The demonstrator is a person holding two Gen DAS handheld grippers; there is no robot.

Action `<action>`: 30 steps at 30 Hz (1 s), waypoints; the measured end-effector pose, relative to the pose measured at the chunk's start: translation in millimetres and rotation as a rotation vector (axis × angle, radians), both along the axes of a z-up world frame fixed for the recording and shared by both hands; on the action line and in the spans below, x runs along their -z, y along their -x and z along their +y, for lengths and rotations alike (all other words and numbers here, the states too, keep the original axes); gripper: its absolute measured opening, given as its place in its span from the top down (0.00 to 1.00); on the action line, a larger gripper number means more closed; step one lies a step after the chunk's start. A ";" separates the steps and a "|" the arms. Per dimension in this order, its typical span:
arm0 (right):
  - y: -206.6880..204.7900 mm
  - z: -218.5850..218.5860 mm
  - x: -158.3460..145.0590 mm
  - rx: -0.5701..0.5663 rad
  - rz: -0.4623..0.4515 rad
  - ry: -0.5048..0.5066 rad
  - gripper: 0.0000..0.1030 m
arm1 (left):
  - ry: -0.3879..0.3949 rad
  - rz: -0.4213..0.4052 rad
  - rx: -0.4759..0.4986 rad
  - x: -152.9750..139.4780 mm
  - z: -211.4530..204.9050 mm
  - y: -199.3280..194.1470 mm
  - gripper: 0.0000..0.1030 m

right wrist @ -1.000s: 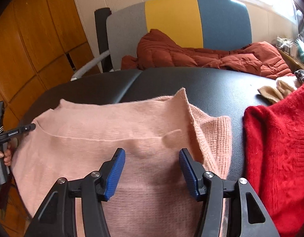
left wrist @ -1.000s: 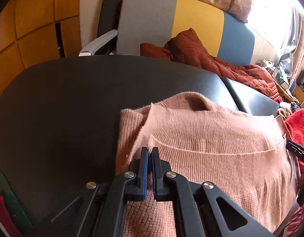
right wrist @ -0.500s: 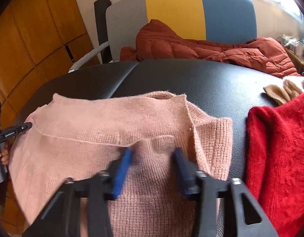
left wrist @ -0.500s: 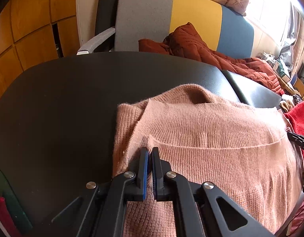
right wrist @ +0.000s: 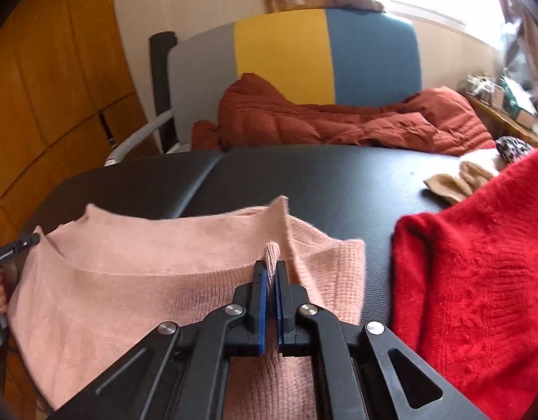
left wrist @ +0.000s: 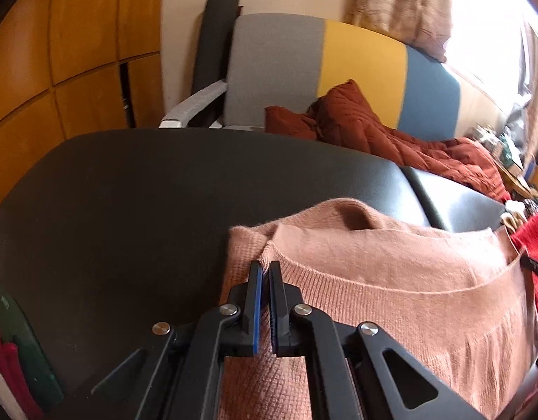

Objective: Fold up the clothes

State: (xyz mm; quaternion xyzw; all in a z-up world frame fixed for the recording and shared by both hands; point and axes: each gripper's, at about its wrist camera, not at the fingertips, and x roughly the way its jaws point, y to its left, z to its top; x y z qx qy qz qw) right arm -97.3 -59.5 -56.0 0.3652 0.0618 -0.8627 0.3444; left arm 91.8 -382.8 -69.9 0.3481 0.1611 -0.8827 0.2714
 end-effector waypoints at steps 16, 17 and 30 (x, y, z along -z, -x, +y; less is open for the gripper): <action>8.2 1.9 34.5 0.109 -0.027 -0.065 0.97 | 0.026 -0.105 -0.063 38.6 -9.9 16.6 0.95; 8.8 1.1 34.5 0.108 -0.028 -0.067 0.96 | 0.017 -0.102 -0.066 37.2 -10.3 15.8 0.90; -35.1 -1.1 -14.2 -0.009 0.065 -0.006 0.67 | 0.091 0.057 0.065 -27.2 51.6 -26.5 0.77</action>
